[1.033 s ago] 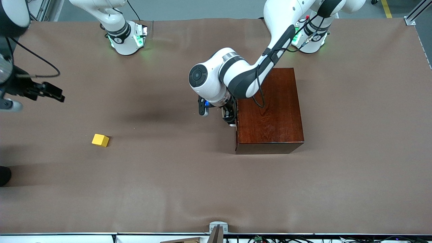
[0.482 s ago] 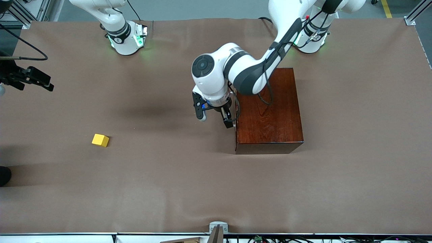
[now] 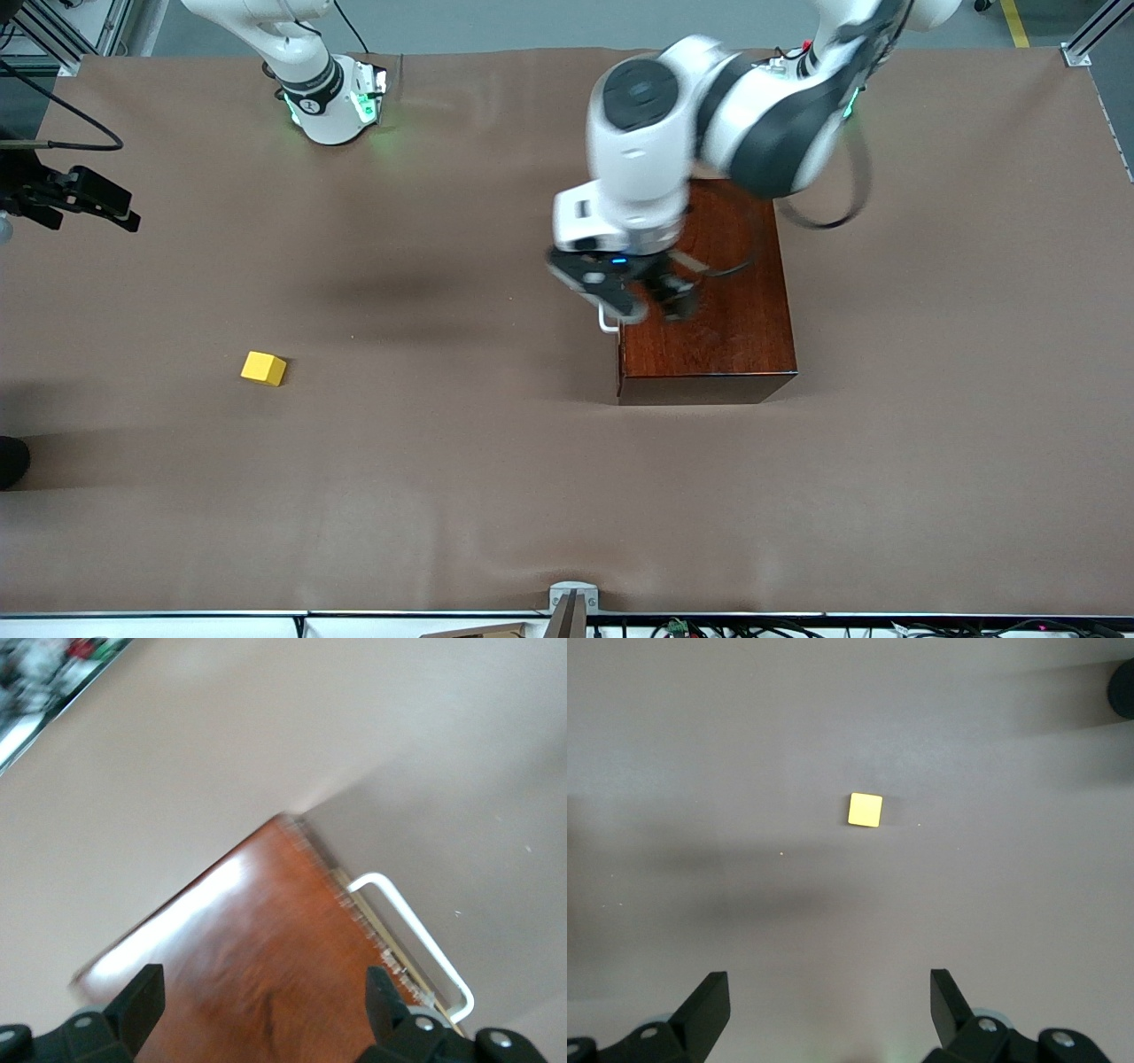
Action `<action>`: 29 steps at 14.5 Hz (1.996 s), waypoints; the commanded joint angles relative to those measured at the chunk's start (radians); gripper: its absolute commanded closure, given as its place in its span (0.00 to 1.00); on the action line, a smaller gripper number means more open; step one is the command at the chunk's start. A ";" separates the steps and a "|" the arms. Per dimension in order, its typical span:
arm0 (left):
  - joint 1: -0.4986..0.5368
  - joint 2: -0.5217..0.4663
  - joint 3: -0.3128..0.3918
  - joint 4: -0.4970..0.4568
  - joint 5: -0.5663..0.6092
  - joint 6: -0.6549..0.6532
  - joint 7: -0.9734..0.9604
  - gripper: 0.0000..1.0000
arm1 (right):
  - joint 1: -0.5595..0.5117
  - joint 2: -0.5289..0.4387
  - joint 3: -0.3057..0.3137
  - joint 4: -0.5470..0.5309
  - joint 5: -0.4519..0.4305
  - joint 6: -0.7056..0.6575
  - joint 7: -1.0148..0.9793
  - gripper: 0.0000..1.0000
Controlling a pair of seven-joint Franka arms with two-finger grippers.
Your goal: Open drawer, take yellow block, close drawer
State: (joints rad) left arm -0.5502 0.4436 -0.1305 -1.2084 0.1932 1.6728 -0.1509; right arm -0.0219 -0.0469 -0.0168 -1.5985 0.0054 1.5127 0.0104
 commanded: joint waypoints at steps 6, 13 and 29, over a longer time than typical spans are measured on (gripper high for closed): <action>0.398 -0.161 -0.011 -0.054 -0.184 -0.169 -0.145 0.00 | 0.020 0.005 0.000 0.020 -0.015 -0.019 -0.007 0.00; 0.556 -0.270 0.031 -0.144 -0.189 -0.209 0.002 0.00 | 0.011 0.007 -0.003 0.020 -0.018 -0.019 -0.009 0.00; 0.556 -0.434 0.060 -0.376 -0.195 -0.059 0.063 0.00 | 0.014 0.009 -0.005 0.020 -0.018 -0.034 -0.006 0.00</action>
State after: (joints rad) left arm 0.0043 0.0333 -0.0682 -1.5586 0.0163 1.5973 -0.0787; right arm -0.0087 -0.0448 -0.0223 -1.5975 0.0019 1.4957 0.0080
